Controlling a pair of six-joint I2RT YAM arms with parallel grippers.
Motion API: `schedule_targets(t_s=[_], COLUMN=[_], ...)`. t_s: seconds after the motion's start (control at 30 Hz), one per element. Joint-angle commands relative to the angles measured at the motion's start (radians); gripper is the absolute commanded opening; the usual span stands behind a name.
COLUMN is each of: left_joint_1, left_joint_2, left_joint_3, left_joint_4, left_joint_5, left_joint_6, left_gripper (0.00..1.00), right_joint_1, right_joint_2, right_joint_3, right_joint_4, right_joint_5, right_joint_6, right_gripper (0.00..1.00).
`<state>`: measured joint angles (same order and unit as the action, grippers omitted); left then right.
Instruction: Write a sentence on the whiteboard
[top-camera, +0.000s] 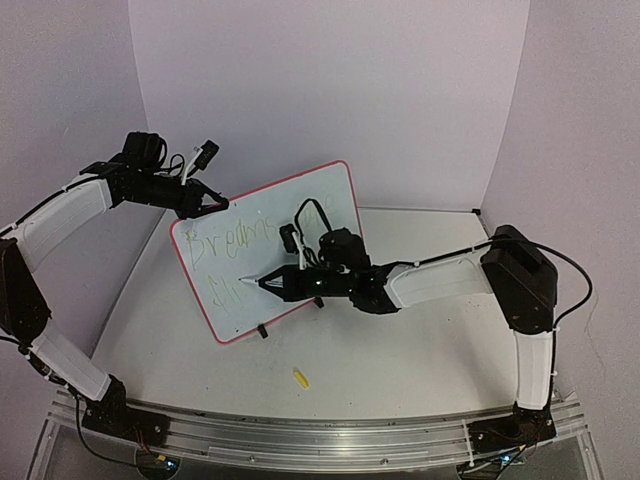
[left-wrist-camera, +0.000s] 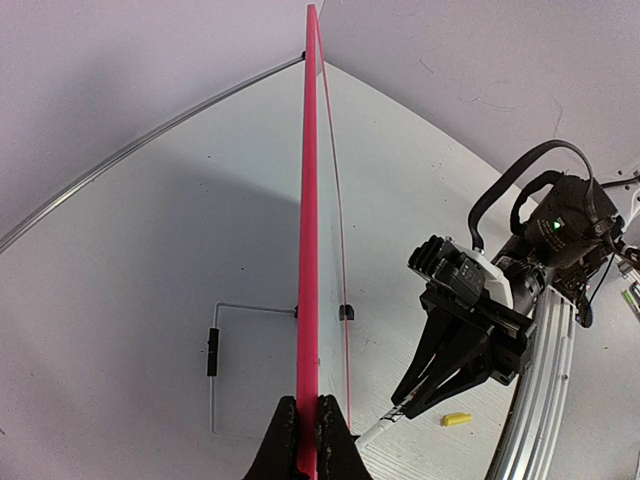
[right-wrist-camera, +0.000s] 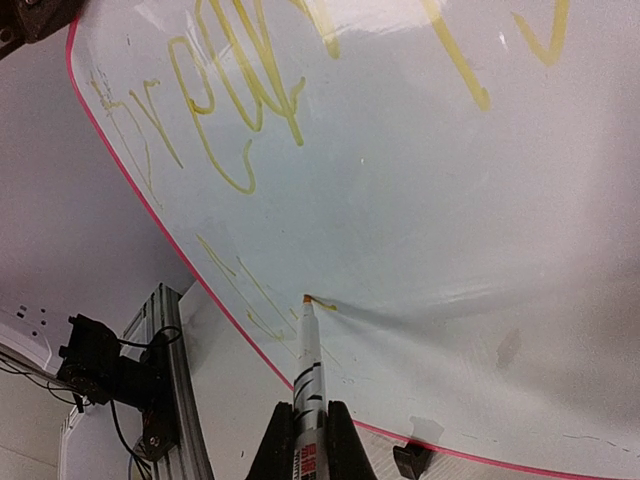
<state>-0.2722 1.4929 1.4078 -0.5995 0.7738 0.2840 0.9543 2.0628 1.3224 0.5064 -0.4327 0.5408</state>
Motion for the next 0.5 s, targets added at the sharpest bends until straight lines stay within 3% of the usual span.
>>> schedule_targets(t_s=[0.0, 0.47], left_joint_1=[-0.059, -0.059], left_joint_2=[0.066, 0.067], left_joint_3=[-0.049, -0.049], left_joint_4=[-0.102, -0.103], left_joint_5=[0.023, 0.023], left_joint_6=[0.042, 0.042], left_gripper=[0.00, 0.00], right_joint_1=[-0.005, -0.005], right_joint_2=[0.022, 0.008], right_joint_3=[0.015, -0.038], right_joint_4=[0.008, -0.027], right_joint_5=[0.010, 0.005], right_joint_6=[-0.010, -0.018], right_gripper=[0.00, 0.00])
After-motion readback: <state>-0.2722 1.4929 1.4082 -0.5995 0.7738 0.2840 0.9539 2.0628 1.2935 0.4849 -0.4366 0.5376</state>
